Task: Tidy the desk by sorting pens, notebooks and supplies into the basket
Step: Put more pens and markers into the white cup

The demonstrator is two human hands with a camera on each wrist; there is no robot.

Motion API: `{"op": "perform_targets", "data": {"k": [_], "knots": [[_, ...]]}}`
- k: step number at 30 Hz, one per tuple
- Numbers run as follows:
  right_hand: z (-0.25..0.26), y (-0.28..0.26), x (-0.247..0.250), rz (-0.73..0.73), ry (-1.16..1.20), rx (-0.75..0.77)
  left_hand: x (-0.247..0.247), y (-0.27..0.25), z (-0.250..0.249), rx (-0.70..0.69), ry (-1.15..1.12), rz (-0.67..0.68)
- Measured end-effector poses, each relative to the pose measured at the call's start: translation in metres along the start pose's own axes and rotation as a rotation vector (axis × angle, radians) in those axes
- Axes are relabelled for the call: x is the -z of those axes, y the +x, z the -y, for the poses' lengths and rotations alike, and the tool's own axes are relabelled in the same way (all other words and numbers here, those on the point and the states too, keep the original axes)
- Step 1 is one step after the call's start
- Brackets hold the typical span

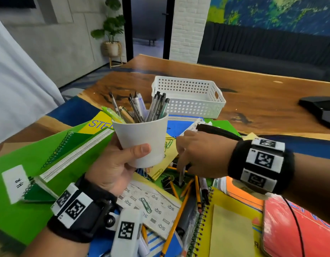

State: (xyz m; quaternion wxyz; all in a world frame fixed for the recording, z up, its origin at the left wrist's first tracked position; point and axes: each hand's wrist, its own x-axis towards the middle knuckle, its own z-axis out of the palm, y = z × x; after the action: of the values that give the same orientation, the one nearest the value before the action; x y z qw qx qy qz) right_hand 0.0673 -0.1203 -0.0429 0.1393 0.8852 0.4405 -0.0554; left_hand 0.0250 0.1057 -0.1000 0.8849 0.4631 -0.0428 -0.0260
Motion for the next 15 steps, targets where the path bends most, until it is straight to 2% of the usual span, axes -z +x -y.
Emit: {"op": "perform_targets", "data": {"k": [4,6,7,9,11,13,15], "knots": [[0.004,0.002,0.003,-0.102,-0.041,0.087,-0.001,-0.001,0.000,0.013,0.008,0.004],[-0.003,-0.004,0.008,-0.206,0.098,0.069,0.000,-0.001,0.000,0.015,0.002,0.003],[-0.006,-0.009,0.013,-0.268,0.229,0.003,-0.001,-0.001,0.000,0.012,0.000,0.011],[-0.013,-0.020,0.024,-0.438,0.518,-0.134,-0.002,-0.001,-0.001,0.016,0.010,0.025],[-0.017,-0.029,0.034,-0.708,0.638,-0.169,-0.001,-0.001,-0.001,0.022,0.036,0.030],[-0.021,-0.032,0.044,-0.887,0.513,-0.136,-0.001,-0.002,-0.002,0.021,0.047,0.034],[-0.022,-0.029,0.055,-0.944,0.180,-0.106,-0.002,-0.003,-0.002,0.018,0.079,0.061]]}}
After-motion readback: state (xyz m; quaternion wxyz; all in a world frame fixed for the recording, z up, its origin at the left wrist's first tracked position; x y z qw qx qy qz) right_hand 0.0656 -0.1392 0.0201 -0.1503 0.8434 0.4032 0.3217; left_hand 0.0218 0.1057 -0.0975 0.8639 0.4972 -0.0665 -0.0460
